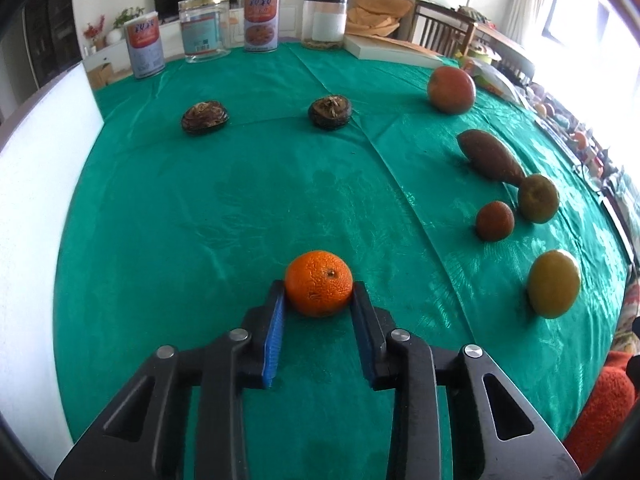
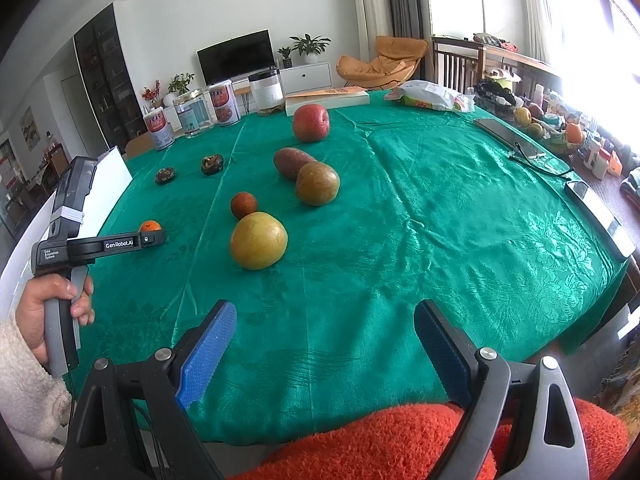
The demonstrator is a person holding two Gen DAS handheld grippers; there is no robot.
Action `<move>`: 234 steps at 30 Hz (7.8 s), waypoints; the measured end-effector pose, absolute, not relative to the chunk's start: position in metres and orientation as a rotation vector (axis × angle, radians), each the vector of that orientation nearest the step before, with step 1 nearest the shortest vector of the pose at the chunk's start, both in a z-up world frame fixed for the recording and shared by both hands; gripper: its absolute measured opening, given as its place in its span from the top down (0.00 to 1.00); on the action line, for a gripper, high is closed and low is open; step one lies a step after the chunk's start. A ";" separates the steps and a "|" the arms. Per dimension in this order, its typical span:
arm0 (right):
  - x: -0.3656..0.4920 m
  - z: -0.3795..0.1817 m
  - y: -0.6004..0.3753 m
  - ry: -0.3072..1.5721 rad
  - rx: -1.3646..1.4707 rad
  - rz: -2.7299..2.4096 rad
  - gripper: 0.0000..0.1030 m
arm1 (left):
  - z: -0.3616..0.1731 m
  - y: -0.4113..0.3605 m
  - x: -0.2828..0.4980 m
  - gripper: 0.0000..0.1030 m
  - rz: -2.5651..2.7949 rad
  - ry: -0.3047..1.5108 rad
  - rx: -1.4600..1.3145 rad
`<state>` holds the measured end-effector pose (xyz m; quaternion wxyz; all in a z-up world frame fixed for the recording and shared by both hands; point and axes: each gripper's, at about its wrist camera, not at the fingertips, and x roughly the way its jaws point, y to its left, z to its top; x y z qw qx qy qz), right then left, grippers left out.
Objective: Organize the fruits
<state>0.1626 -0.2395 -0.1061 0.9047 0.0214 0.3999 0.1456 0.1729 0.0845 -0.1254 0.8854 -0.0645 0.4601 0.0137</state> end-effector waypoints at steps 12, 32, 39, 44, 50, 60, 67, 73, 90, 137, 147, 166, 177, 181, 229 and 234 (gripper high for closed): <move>0.316 -0.089 -0.211 0.988 0.056 0.421 0.14 | -0.102 0.095 0.130 0.70 -0.011 0.904 -0.195; 0.402 -0.057 -0.099 0.988 -0.245 0.521 0.57 | -0.035 0.120 0.073 0.70 -0.076 0.781 -0.361; 0.315 -0.009 -0.015 1.042 0.152 0.961 0.57 | 0.037 0.179 0.010 0.70 -0.056 0.689 -0.524; 0.223 -0.022 0.093 1.189 0.282 1.306 0.57 | 0.055 0.245 -0.036 0.70 0.181 0.677 -0.526; 0.161 -0.057 0.189 1.263 0.090 1.352 0.57 | -0.010 0.315 -0.061 0.70 0.519 0.826 -0.522; 0.158 -0.066 0.186 1.170 0.040 1.278 0.40 | -0.043 0.312 -0.061 0.30 0.597 0.856 -0.521; 0.183 -0.030 0.057 0.937 0.002 1.089 0.13 | -0.004 0.235 -0.018 0.19 0.350 0.726 -0.426; 0.187 -0.061 -0.094 0.871 -0.124 0.717 0.13 | -0.023 0.133 0.040 0.15 0.011 0.810 -0.392; 0.175 -0.096 -0.237 0.750 -0.055 0.259 0.08 | -0.127 0.052 0.126 0.15 0.046 0.862 -0.160; 0.175 -0.100 -0.241 0.747 -0.034 0.283 0.08 | -0.137 0.029 0.135 0.05 0.037 0.902 -0.022; 0.174 -0.100 -0.241 0.747 -0.034 0.283 0.08 | -0.137 0.029 0.135 0.05 0.037 0.902 -0.022; 0.174 -0.099 -0.241 0.746 -0.036 0.282 0.08 | -0.137 0.029 0.135 0.05 0.038 0.902 -0.022; 0.174 -0.099 -0.241 0.745 -0.036 0.281 0.08 | -0.137 0.029 0.135 0.05 0.038 0.902 -0.022; 0.174 -0.099 -0.241 0.745 -0.036 0.282 0.08 | -0.137 0.029 0.135 0.05 0.038 0.902 -0.022; 0.174 -0.095 -0.243 0.737 -0.046 0.277 0.08 | -0.137 0.029 0.136 0.05 0.038 0.903 -0.022; 0.174 -0.096 -0.243 0.737 -0.044 0.276 0.08 | -0.137 0.029 0.136 0.05 0.038 0.903 -0.022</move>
